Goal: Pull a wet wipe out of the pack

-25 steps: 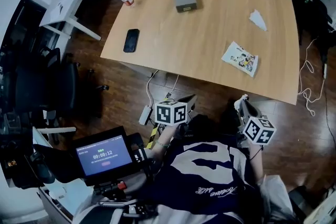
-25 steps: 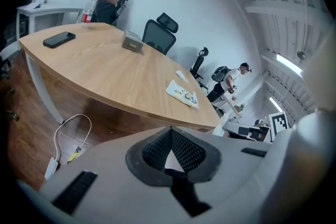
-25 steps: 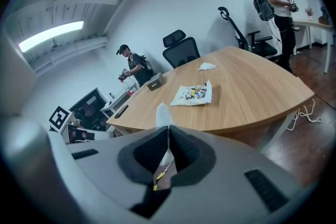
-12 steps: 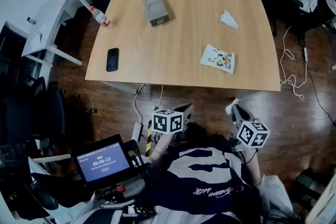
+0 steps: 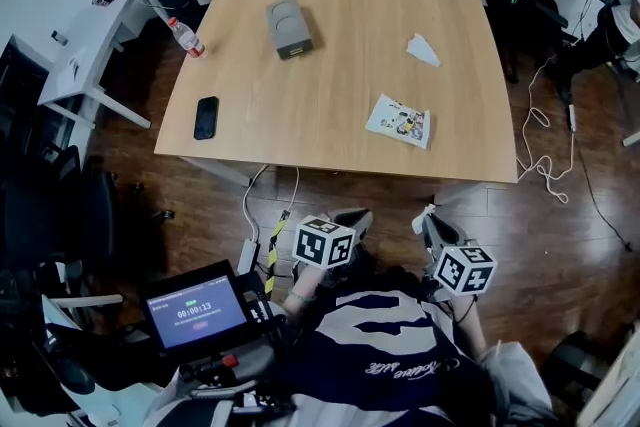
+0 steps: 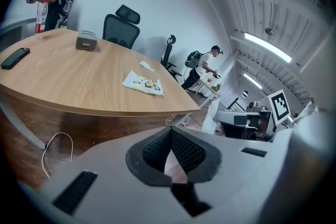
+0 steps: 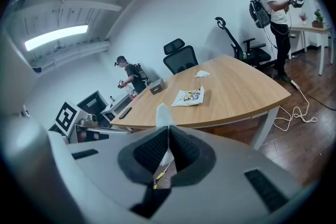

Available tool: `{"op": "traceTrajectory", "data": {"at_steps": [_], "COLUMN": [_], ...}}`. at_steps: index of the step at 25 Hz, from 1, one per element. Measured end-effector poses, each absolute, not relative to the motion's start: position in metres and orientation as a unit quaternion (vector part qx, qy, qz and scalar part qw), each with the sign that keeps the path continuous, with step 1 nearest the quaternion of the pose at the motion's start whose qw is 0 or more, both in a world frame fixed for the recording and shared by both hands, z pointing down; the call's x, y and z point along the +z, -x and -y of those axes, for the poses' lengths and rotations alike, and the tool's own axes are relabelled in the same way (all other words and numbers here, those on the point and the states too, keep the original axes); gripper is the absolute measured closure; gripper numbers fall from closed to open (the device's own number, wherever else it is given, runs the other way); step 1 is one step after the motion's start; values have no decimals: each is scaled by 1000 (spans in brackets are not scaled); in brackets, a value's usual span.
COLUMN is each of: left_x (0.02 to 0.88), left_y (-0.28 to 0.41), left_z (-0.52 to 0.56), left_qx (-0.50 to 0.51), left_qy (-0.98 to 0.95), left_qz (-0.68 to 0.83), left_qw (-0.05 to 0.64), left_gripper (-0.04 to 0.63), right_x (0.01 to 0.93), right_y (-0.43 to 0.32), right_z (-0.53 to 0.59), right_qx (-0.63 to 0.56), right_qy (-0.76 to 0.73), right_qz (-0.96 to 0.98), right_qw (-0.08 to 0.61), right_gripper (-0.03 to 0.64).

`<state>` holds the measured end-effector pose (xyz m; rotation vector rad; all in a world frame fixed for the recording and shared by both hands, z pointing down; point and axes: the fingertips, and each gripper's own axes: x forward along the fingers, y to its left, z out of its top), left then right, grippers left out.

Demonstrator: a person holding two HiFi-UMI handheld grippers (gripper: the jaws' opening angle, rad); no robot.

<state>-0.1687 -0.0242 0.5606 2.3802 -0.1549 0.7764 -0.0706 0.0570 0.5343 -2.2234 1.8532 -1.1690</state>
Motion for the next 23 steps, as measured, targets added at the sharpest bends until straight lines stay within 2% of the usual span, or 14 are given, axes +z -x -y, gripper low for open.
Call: {"op": "traceTrajectory", "data": {"at_steps": [23], "left_x": [548], "left_y": [153], "left_z": [-51], "left_qx": [276], "left_qy": [-912], "left_qz": [72], "left_qw": [295], "left_gripper": [592], "right_x": [536], "right_y": [40], "right_z": [-119], "right_qx": [-380], "right_qy": [698], "right_qz": [-607], "right_qw": [20], "right_gripper": [618]}}
